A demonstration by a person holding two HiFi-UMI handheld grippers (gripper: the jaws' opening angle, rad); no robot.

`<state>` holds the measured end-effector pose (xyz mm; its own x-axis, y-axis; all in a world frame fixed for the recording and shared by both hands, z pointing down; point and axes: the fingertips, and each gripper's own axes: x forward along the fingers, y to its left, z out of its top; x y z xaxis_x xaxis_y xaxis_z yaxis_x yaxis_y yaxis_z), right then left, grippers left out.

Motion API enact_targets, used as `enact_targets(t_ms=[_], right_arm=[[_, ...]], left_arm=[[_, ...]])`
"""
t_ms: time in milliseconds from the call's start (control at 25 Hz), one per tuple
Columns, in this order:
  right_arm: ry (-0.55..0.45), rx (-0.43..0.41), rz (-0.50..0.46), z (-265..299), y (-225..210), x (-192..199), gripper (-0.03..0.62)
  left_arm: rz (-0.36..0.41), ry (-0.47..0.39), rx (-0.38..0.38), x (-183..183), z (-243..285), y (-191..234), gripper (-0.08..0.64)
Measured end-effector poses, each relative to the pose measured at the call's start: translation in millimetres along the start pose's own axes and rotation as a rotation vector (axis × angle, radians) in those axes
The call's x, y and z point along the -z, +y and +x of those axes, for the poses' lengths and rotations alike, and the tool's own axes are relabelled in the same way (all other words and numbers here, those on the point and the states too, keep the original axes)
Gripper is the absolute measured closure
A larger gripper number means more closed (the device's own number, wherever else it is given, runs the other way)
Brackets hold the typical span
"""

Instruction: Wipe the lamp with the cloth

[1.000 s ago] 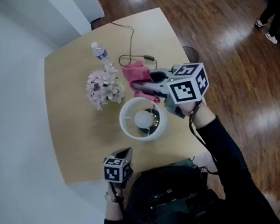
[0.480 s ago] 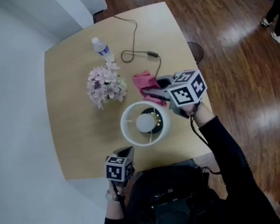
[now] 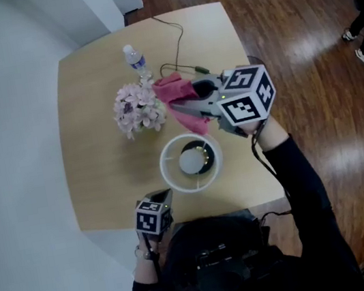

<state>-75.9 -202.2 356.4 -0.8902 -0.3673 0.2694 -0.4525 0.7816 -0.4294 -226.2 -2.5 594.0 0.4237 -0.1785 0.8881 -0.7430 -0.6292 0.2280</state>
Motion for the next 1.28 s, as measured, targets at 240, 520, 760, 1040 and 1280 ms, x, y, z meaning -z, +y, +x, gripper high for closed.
enact_targets(t_ms=[240, 520, 760, 1040, 1280], right_arm=[[0.104, -0.15, -0.161, 25, 50, -29, 0.474], [0.207, -0.31, -0.065, 44, 52, 4, 0.474], [0.216, -0.412, 0.082, 51, 46, 35, 0.474], [0.286, -0.338, 0.077, 61, 16, 77, 0.474], [0.378, -0.252, 0.06, 72, -13, 114, 0.474]], left_arm=[[0.012, -0.015, 0.004, -9, 0, -5, 0.56], [-0.018, -0.009, -0.004, -8, 0, 2, 0.56], [-0.036, 0.007, -0.01, 0, 1, 6, 0.56], [-0.037, 0.024, -0.013, 4, 0, 5, 0.56], [-0.042, 0.034, -0.014, 9, 3, 6, 0.56]])
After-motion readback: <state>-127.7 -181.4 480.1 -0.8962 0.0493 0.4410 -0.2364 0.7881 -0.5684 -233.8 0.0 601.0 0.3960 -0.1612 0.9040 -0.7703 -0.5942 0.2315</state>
